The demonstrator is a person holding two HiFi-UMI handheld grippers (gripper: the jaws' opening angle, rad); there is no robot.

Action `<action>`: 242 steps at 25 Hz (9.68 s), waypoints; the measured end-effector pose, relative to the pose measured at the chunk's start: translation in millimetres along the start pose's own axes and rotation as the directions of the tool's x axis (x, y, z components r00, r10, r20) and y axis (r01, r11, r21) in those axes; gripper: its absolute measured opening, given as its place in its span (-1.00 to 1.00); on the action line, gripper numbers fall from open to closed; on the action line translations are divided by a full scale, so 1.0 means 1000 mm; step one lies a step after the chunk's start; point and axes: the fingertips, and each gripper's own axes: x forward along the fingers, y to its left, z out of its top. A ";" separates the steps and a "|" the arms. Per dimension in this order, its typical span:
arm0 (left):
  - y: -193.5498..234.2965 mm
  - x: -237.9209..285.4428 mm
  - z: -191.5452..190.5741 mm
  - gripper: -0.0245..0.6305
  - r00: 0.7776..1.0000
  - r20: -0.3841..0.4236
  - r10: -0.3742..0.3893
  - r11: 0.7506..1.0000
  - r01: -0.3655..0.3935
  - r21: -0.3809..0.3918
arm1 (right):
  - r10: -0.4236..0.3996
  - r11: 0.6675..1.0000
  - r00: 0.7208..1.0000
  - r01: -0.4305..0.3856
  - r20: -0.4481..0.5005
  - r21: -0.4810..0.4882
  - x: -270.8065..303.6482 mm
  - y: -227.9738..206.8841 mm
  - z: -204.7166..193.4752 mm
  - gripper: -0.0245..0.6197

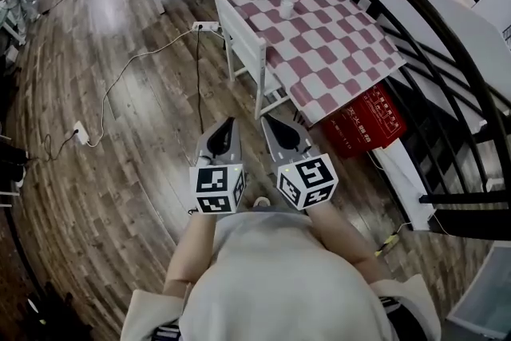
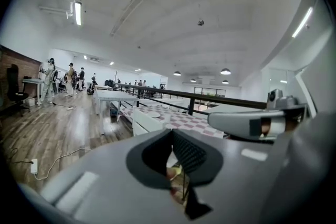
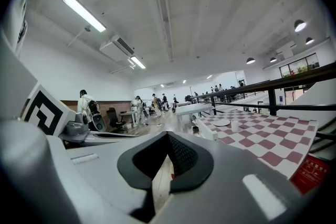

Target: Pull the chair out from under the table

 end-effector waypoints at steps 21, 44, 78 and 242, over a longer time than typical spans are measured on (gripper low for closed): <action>0.071 0.055 0.025 -0.89 0.999 0.025 -0.028 0.997 0.026 0.067 | -0.057 0.998 0.998 0.057 0.020 0.003 0.093 -0.012 0.015 -0.93; 0.191 0.152 0.033 -0.89 0.990 -0.045 -0.132 0.986 0.136 0.097 | -0.160 0.986 0.987 0.161 -0.031 0.039 0.244 -0.013 0.005 -0.93; 0.360 0.171 0.060 -0.89 0.874 -0.184 -0.450 0.868 0.476 0.140 | -0.488 0.865 0.871 0.491 -0.061 0.104 0.379 0.084 0.021 -0.93; 0.242 0.394 -0.093 -0.68 0.248 -0.964 -0.099 -0.707 0.664 0.244 | -0.216 0.976 0.441 0.104 -0.871 -0.190 0.430 -0.151 -0.159 -0.69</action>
